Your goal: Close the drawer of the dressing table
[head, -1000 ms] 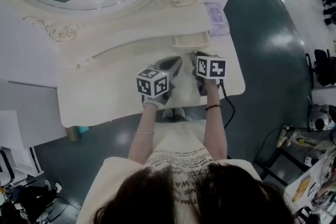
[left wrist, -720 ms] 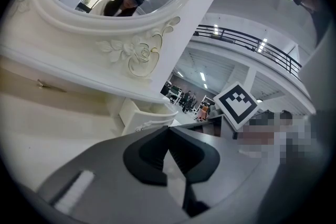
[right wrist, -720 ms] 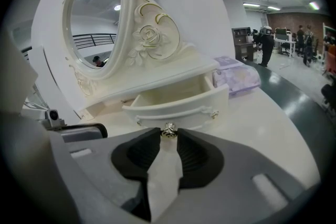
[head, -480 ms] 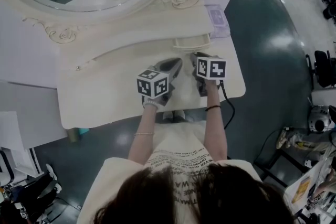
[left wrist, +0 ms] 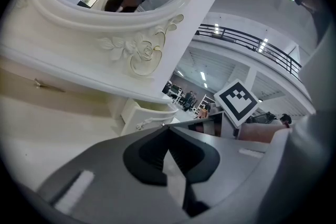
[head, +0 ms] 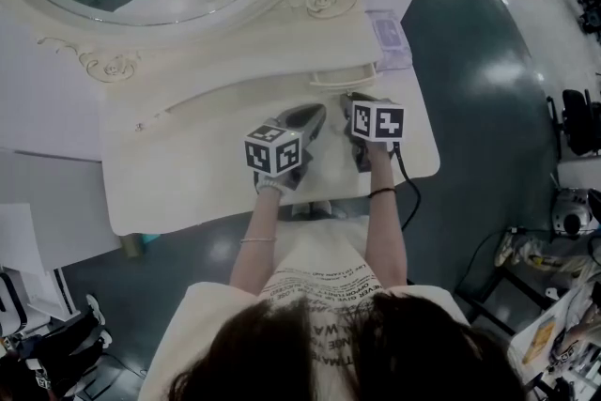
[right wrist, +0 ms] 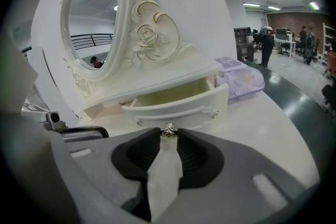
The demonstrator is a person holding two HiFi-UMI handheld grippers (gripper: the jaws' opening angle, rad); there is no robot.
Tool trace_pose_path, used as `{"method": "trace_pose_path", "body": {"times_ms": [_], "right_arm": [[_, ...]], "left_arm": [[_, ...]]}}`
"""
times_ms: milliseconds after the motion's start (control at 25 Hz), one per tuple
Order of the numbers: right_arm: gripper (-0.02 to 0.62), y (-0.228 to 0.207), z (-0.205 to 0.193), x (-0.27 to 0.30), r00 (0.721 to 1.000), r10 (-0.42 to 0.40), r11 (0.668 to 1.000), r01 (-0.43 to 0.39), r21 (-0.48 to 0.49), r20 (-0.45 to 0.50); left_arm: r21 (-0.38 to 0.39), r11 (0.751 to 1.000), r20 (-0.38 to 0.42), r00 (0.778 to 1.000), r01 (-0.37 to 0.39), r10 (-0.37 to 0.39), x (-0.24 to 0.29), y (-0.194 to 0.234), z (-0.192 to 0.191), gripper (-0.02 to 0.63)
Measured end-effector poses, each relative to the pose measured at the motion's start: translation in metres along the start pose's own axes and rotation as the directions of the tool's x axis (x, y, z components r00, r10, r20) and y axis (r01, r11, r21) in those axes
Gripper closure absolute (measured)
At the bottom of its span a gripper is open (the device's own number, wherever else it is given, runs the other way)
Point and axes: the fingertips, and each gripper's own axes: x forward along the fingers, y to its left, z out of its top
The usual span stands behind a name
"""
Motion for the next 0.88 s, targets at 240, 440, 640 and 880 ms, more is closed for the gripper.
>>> {"method": "trace_pose_path", "body": {"times_ms": [240,440,640,880], "right_arm": [[0.502,-0.002,0.005,0.002,1.000,0.000,1.000,0.000,-0.002,0.002],[0.502,-0.002,0.009,0.006,1.000,0.002,1.000,-0.002,-0.005,0.006],[0.502,-0.002,0.013,0.009,1.000,0.007,1.000,-0.007,-0.007,0.012],[0.502,-0.002,0.017,0.013,1.000,0.015,1.000,-0.015,-0.013,0.015]], "left_arm": [[-0.003,1.000,0.001,1.000,-0.002,0.002,0.004,0.002,0.003,0.604],[-0.003,1.000,0.000,1.000,-0.001,0.001,0.006,0.005,0.004,0.604],[-0.001,1.000,0.003,1.000,-0.006,0.006,0.008,0.008,0.006,0.604],[-0.001,1.000,0.005,1.000,-0.011,0.011,0.010,0.011,0.009,0.604]]}}
